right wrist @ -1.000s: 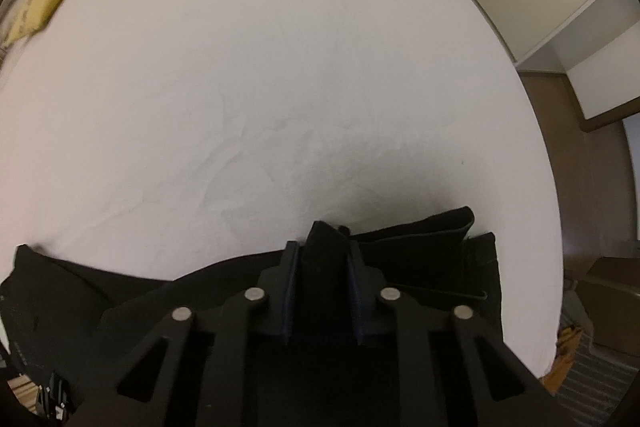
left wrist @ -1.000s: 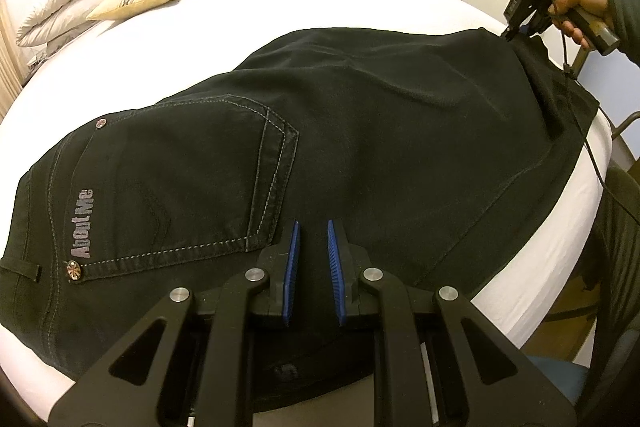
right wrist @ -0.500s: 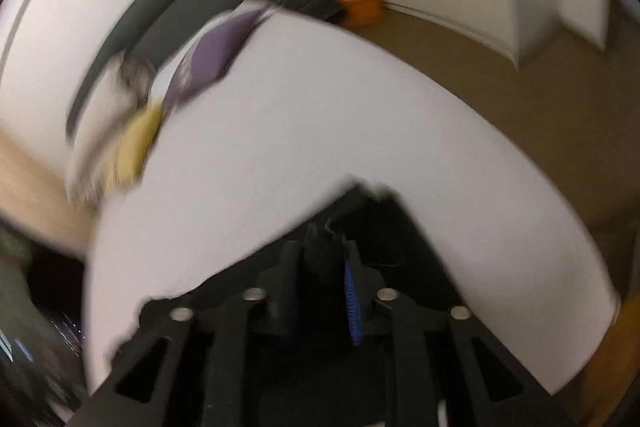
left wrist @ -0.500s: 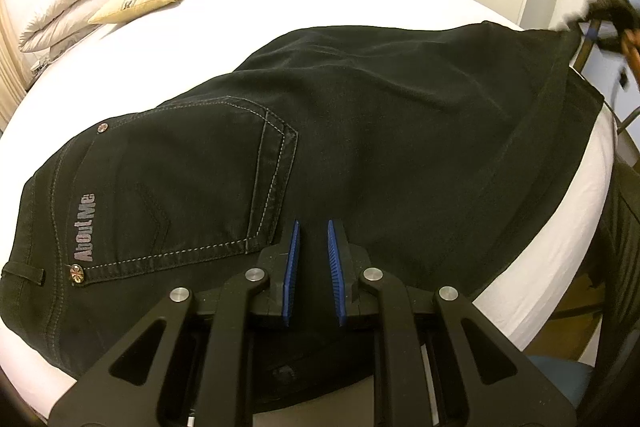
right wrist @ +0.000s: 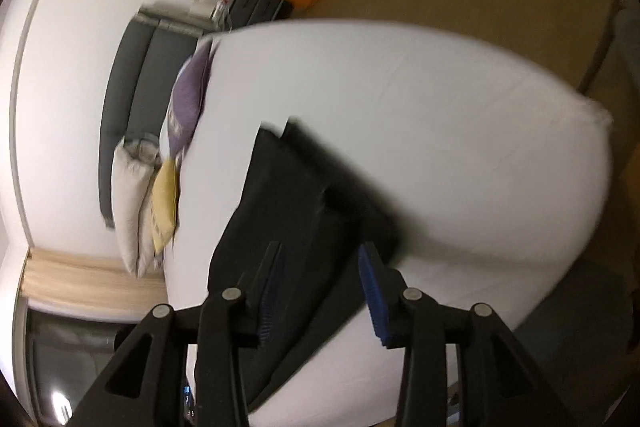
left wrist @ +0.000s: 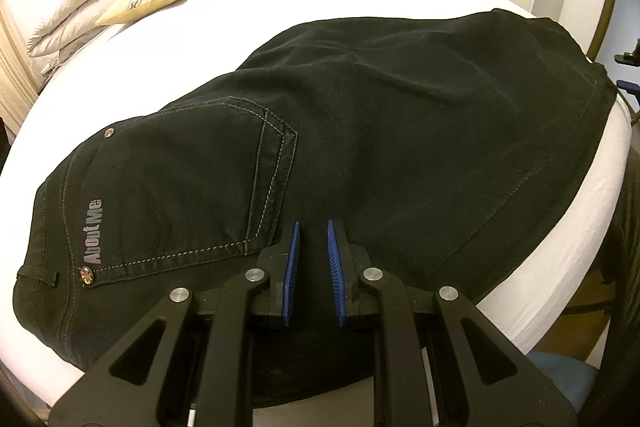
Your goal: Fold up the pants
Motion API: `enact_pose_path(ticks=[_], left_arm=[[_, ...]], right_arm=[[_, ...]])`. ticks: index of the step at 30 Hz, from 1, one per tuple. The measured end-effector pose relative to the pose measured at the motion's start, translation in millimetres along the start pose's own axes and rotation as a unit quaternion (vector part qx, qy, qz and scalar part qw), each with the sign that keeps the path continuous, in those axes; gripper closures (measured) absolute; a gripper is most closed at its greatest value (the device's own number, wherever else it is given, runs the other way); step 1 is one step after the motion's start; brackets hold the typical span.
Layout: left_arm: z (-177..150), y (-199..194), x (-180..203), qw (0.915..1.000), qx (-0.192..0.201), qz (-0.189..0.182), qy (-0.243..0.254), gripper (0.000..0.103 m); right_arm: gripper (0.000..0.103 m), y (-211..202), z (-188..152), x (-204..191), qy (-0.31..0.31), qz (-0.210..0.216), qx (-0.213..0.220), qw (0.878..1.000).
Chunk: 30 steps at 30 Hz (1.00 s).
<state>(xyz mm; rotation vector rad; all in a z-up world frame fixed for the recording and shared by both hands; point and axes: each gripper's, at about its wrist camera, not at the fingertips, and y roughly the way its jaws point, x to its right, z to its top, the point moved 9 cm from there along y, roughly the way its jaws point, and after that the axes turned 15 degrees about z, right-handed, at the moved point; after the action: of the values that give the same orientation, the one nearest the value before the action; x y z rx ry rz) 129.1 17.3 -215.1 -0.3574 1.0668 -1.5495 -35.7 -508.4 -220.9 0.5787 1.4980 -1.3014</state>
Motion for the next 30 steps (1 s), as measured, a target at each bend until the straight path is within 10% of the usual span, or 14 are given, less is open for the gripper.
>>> enact_pose_path(ticks=[14,18,30], left_arm=[[0,1,-3,0.9999,0.004,0.002,-0.014,0.089],[-2,1,-3,0.9999,0.004,0.003,-0.015,0.089],[3,-2,4,0.9997,-0.001,0.023,-0.004,0.089]], right_arm=[[0.061,27,-17,13,0.060,0.004,-0.003,0.998],[0.095,34,-14,14,0.049,0.009,-0.006,0.999],[0.098,9,-23,12,0.003,-0.002,0.027,1.000]])
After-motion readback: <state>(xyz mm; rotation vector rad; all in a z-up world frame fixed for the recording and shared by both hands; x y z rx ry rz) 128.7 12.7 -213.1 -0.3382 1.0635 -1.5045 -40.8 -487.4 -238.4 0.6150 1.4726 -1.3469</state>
